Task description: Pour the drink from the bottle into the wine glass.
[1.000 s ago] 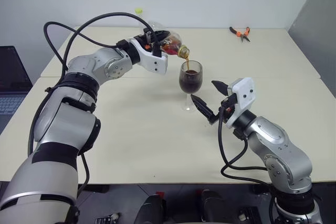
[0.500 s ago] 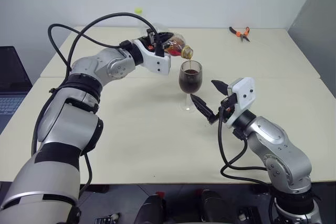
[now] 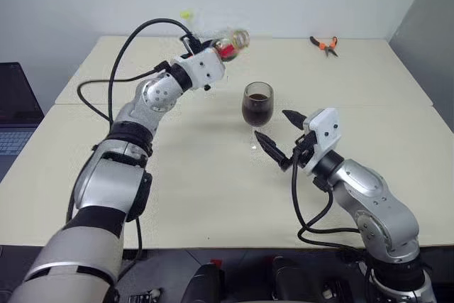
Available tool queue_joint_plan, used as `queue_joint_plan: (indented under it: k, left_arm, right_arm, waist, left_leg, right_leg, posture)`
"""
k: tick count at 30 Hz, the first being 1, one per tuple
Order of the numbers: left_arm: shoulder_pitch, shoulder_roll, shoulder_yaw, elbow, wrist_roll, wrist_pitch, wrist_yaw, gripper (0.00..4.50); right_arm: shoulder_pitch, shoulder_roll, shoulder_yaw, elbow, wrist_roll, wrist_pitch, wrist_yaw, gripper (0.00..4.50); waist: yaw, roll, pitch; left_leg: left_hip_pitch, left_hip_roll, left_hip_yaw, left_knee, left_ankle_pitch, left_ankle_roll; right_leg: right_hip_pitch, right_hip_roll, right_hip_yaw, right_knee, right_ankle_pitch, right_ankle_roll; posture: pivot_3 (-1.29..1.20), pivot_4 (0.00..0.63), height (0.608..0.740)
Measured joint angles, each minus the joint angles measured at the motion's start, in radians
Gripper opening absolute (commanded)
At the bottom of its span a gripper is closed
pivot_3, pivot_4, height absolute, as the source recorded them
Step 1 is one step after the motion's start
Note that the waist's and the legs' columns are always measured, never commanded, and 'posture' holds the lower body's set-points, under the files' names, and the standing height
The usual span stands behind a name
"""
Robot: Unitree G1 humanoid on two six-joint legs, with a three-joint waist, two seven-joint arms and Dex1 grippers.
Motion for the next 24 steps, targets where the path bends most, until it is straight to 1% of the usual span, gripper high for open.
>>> queue_joint_plan:
  k: [2,4,6,10,13,17,24]
  left_arm:
    - [0.024,-0.014,0.063,-0.032,-0.084,0.061,-0.042,0.74]
    - [0.076,-0.027,0.131,-0.093,-0.177,0.139,-0.086,0.74]
    - [0.140,-0.036,0.174,-0.145,-0.237,0.199,-0.111,0.74]
    - [0.266,-0.068,0.269,-0.231,-0.351,0.316,-0.100,0.74]
    - [0.357,-0.074,0.339,-0.275,-0.414,0.360,-0.083,0.74]
    - [0.445,-0.085,0.389,-0.281,-0.453,0.351,-0.083,0.74]
    - [0.453,-0.086,0.417,-0.173,-0.445,0.277,-0.049,0.74]
  right_arm:
    - [0.004,-0.010,0.000,0.000,-0.004,-0.012,0.011,4.50]
    - [0.006,-0.015,0.000,0.000,-0.003,-0.029,0.028,4.50]
    - [0.006,-0.019,-0.001,0.000,0.000,-0.044,0.041,4.50]
    - [0.005,-0.046,-0.001,-0.002,0.014,-0.047,0.090,4.50]
    - [0.007,-0.076,0.001,-0.009,0.048,-0.037,0.138,4.50]
    - [0.010,-0.099,0.001,-0.013,0.077,-0.020,0.180,4.50]
    - [0.008,-0.127,0.001,-0.013,0.147,0.014,0.239,4.50]
  waist:
    - [-0.003,0.000,0.000]
    - [-0.006,0.000,0.000]
    - [-0.011,0.000,-0.001]
    - [-0.014,0.000,-0.001]
    - [-0.014,0.000,-0.001]
    - [-0.010,0.000,-0.001]
    - [0.006,-0.002,-0.002]
  left_leg:
    - [0.000,0.000,0.000,0.000,0.000,0.000]
    - [0.000,0.000,0.000,0.000,0.000,0.000]
    - [0.001,0.001,-0.001,0.000,0.000,0.000]
    - [0.001,0.001,-0.001,0.000,0.000,0.000]
    - [0.001,0.001,-0.001,0.000,0.000,0.000]
    - [0.001,0.001,-0.002,0.001,0.000,0.000]
    - [0.001,0.000,-0.001,0.002,0.000,0.000]
  right_leg:
    - [0.000,0.000,0.000,0.000,0.000,0.000]
    - [0.000,0.000,0.000,0.000,0.000,0.000]
    - [0.000,0.000,0.000,0.001,0.000,0.000]
    - [0.000,0.000,0.000,0.001,0.000,0.000]
    - [0.000,0.000,0.000,0.001,0.000,0.000]
    - [0.001,0.000,-0.001,0.001,0.000,0.000]
    - [0.003,-0.001,-0.001,0.000,0.000,0.000]
  posture:
    - [0.00,0.150,0.740]
    - [0.00,0.150,0.740]
    - [0.00,0.150,0.740]
    - [0.00,0.150,0.740]
    - [0.00,0.150,0.740]
    - [0.00,0.150,0.740]
    - [0.00,0.150,0.740]
